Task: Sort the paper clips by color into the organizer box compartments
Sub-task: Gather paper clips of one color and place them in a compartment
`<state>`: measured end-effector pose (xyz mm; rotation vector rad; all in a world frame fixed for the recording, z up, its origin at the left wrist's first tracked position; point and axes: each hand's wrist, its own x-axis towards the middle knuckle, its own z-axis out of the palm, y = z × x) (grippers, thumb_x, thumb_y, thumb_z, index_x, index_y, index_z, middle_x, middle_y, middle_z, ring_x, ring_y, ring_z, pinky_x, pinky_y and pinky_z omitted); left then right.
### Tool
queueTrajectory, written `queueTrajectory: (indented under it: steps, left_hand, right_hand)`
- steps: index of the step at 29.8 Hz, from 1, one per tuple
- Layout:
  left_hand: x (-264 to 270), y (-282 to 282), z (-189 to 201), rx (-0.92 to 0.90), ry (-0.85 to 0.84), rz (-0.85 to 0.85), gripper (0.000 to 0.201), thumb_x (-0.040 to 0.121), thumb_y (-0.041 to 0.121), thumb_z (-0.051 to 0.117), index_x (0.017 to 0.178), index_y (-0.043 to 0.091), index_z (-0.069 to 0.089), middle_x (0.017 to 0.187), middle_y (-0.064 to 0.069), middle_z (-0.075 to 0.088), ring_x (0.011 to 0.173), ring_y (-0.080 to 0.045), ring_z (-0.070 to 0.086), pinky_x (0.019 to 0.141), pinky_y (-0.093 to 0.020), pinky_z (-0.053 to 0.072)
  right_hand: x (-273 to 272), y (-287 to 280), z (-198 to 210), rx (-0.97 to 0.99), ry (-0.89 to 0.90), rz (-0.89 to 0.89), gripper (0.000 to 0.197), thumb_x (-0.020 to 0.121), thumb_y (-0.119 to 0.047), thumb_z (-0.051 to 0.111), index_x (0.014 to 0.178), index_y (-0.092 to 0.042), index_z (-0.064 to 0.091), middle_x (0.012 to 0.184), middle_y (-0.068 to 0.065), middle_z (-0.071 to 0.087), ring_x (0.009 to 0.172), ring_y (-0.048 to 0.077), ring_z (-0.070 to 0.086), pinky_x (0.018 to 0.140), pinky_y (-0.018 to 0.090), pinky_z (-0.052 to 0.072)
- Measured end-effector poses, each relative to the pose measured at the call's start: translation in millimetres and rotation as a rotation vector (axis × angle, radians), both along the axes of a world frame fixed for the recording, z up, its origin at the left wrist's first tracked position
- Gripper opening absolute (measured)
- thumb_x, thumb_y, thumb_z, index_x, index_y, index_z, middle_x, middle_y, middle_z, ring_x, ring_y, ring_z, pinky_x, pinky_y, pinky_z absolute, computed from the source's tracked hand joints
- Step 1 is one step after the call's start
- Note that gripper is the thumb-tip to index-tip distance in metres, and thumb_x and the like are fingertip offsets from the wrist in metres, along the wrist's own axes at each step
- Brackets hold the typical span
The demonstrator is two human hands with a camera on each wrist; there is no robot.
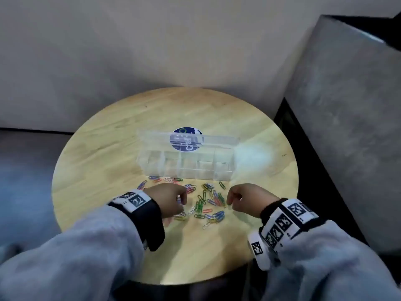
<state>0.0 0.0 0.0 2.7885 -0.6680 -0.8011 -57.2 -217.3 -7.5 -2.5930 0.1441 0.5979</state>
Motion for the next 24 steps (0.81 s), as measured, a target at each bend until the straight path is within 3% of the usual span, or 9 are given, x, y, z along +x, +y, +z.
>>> queueTrajectory:
  steps: [2,6,11,15,19,22,24]
  left_hand:
    - [6,-19,-15,0.034,-0.01,-0.055,0.02,0.084,0.025,0.057,0.103,0.03,0.06,0.09,0.005,0.054,0.095,-0.018,0.057,0.065,-0.023,0.032]
    - [5,-43,-28,0.033,-0.036,-0.154,0.023,0.081,0.026,0.06,0.103,0.03,0.06,0.086,0.008,0.05,0.094,-0.019,0.056,0.067,-0.023,0.032]
    - [3,-55,-40,0.021,-0.032,-0.196,0.018,0.082,0.027,0.058,0.1,0.029,0.061,0.095,0.004,0.059,0.087,-0.017,0.051,0.067,-0.023,0.031]
    - [0,-62,-47,0.003,-0.022,-0.215,0.015,0.08,0.025,0.059,0.094,0.028,0.061,0.091,0.006,0.058,0.083,-0.015,0.048,0.067,-0.024,0.032]
    - [-1,-66,-49,-0.014,-0.049,-0.232,0.017,0.079,0.022,0.057,0.095,0.027,0.061,0.102,0.003,0.062,0.096,-0.02,0.056,0.069,-0.025,0.035]
    - [-2,-68,-49,-0.012,-0.064,-0.205,0.014,0.081,0.025,0.056,0.093,0.028,0.062,0.101,0.005,0.062,0.095,-0.019,0.056,0.067,-0.023,0.032]
    - [-1,-69,-49,0.009,-0.052,-0.181,0.011,0.081,0.025,0.057,0.091,0.027,0.062,0.094,0.007,0.06,0.089,-0.017,0.054,0.062,-0.024,0.032]
  right_hand:
    - [7,6,-15,-0.058,0.094,0.116,0.031,0.083,-0.006,0.048,0.098,-0.026,0.067,0.092,-0.004,0.056,0.075,0.011,0.05,0.062,0.022,0.04]
    - [12,18,-31,-0.142,0.108,0.23,0.031,0.082,-0.012,0.059,0.11,-0.026,0.059,0.094,-0.002,0.047,0.086,0.017,0.047,0.07,0.025,0.035]
    - [19,20,-35,-0.146,0.072,0.243,0.011,0.084,-0.011,0.055,0.09,-0.019,0.057,0.089,0.001,0.054,0.083,0.022,0.052,0.066,0.026,0.036]
    - [18,10,-33,-0.071,0.07,0.18,0.015,0.083,-0.012,0.05,0.08,-0.02,0.063,0.092,0.005,0.067,0.087,0.022,0.059,0.07,0.027,0.042]
    - [21,-10,-26,-0.011,0.055,0.08,0.016,0.08,-0.012,0.056,0.065,-0.019,0.054,0.077,0.001,0.064,0.074,0.017,0.054,0.062,0.026,0.041]
    - [24,-25,-16,0.075,0.079,-0.014,0.028,0.079,-0.012,0.062,0.058,-0.019,0.045,0.062,-0.005,0.051,0.059,0.011,0.046,0.057,0.025,0.037]
    - [23,-30,-14,0.193,0.116,-0.085,0.027,0.079,-0.008,0.062,0.059,-0.016,0.045,0.061,-0.003,0.058,0.058,0.013,0.052,0.061,0.026,0.043]
